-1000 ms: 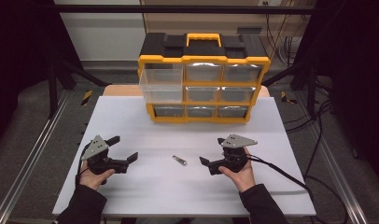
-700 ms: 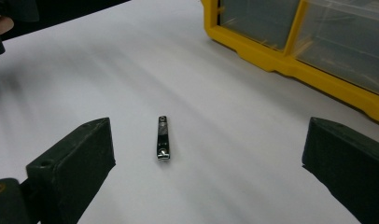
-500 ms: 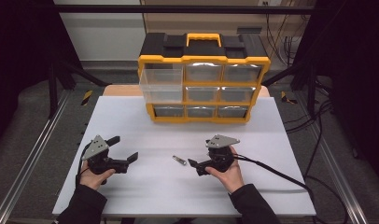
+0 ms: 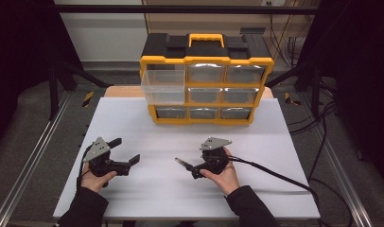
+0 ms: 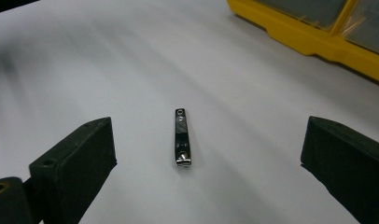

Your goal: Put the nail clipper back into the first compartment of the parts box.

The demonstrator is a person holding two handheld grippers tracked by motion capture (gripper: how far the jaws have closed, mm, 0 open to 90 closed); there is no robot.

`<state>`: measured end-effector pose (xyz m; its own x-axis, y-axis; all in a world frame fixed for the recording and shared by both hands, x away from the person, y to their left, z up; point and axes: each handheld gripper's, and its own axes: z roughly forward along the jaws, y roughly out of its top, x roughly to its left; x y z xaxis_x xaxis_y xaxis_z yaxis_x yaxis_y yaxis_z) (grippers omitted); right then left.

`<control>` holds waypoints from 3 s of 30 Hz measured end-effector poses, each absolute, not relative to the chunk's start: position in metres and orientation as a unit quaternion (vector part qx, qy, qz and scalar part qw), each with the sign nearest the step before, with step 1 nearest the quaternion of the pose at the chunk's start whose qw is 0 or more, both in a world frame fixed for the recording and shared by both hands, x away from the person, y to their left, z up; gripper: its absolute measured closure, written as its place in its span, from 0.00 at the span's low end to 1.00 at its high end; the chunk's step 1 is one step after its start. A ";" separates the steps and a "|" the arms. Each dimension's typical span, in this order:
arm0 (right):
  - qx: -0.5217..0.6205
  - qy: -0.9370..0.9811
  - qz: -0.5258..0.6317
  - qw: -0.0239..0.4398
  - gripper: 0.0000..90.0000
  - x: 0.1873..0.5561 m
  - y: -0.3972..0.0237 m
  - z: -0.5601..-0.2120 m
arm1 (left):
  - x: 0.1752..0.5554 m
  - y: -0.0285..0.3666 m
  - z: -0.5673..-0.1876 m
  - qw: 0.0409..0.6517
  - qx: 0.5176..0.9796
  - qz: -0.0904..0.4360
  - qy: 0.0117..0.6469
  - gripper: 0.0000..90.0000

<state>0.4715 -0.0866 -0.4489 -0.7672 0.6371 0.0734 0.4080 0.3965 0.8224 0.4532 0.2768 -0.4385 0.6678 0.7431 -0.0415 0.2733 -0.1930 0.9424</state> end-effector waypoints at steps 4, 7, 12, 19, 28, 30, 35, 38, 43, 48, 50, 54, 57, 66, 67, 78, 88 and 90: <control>0.318 0.829 0.442 0.128 0.03 0.475 -0.084 -0.452 | 0.453 0.277 -0.439 0.534 0.741 0.219 0.344 0.00; 0.316 0.833 0.434 0.130 0.03 0.478 -0.079 -0.455 | 0.453 0.277 -0.439 0.533 0.741 0.219 0.344 0.00; 0.317 0.839 0.427 0.119 0.04 0.483 -0.068 -0.461 | 0.453 0.277 -0.439 0.534 0.741 0.219 0.344 0.00; 0.309 0.851 0.408 0.117 0.06 0.485 -0.059 -0.468 | 0.454 0.276 -0.440 0.532 0.742 0.218 0.344 0.00; 0.306 0.864 0.385 0.109 0.19 0.488 -0.056 -0.476 | 0.454 0.276 -0.440 0.532 0.743 0.218 0.344 0.00; 0.310 0.865 0.382 0.102 0.27 0.488 -0.055 -0.477 | 0.454 0.276 -0.441 0.531 0.743 0.218 0.344 0.00; 0.303 0.869 0.378 0.101 0.42 0.489 -0.055 -0.479 | 0.454 0.276 -0.441 0.531 0.743 0.218 0.344 0.00; 0.300 0.870 0.378 0.104 0.47 0.489 -0.056 -0.480 | 0.454 0.276 -0.441 0.531 0.743 0.218 0.344 0.00; 0.303 0.869 0.378 0.101 0.55 0.489 -0.055 -0.481 | 0.454 0.276 -0.441 0.530 0.743 0.218 0.345 0.00; 0.298 0.873 0.373 0.101 0.63 0.489 -0.054 -0.482 | 0.454 0.276 -0.441 0.529 0.744 0.218 0.344 0.00; 0.293 0.875 0.374 0.100 0.68 0.490 -0.055 -0.482 | 0.454 0.276 -0.441 0.529 0.744 0.219 0.344 0.00; 0.286 0.877 0.372 0.099 0.75 0.489 -0.055 -0.482 | 0.454 0.275 -0.441 0.529 0.744 0.219 0.344 0.00; 0.287 0.878 0.372 0.095 0.79 0.488 -0.055 -0.482 | 0.454 0.275 -0.441 0.528 0.745 0.219 0.344 0.00; 0.287 0.879 0.372 0.088 0.87 0.488 -0.055 -0.481 | 0.454 0.275 -0.441 0.528 0.745 0.219 0.344 0.00; 0.285 0.879 0.372 0.088 0.87 0.488 -0.055 -0.482 | 0.454 0.275 -0.441 0.529 0.745 0.219 0.344 0.00; 0.281 0.880 0.372 0.088 0.88 0.488 -0.055 -0.481 | 0.454 0.275 -0.441 0.528 0.745 0.219 0.344 0.00; 0.277 0.880 0.376 0.091 0.88 0.487 -0.057 -0.478 | 0.454 0.275 -0.441 0.528 0.745 0.219 0.343 0.00; 0.274 0.879 0.378 0.092 0.88 0.487 -0.058 -0.476 | 0.454 0.275 -0.441 0.528 0.745 0.219 0.343 0.00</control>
<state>0.4871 -0.0576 -0.4761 -0.8334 0.5508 0.0455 0.4117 0.5638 0.7159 0.4538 0.2752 -0.4412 0.6683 0.7431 -0.0353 0.2794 -0.2067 0.9377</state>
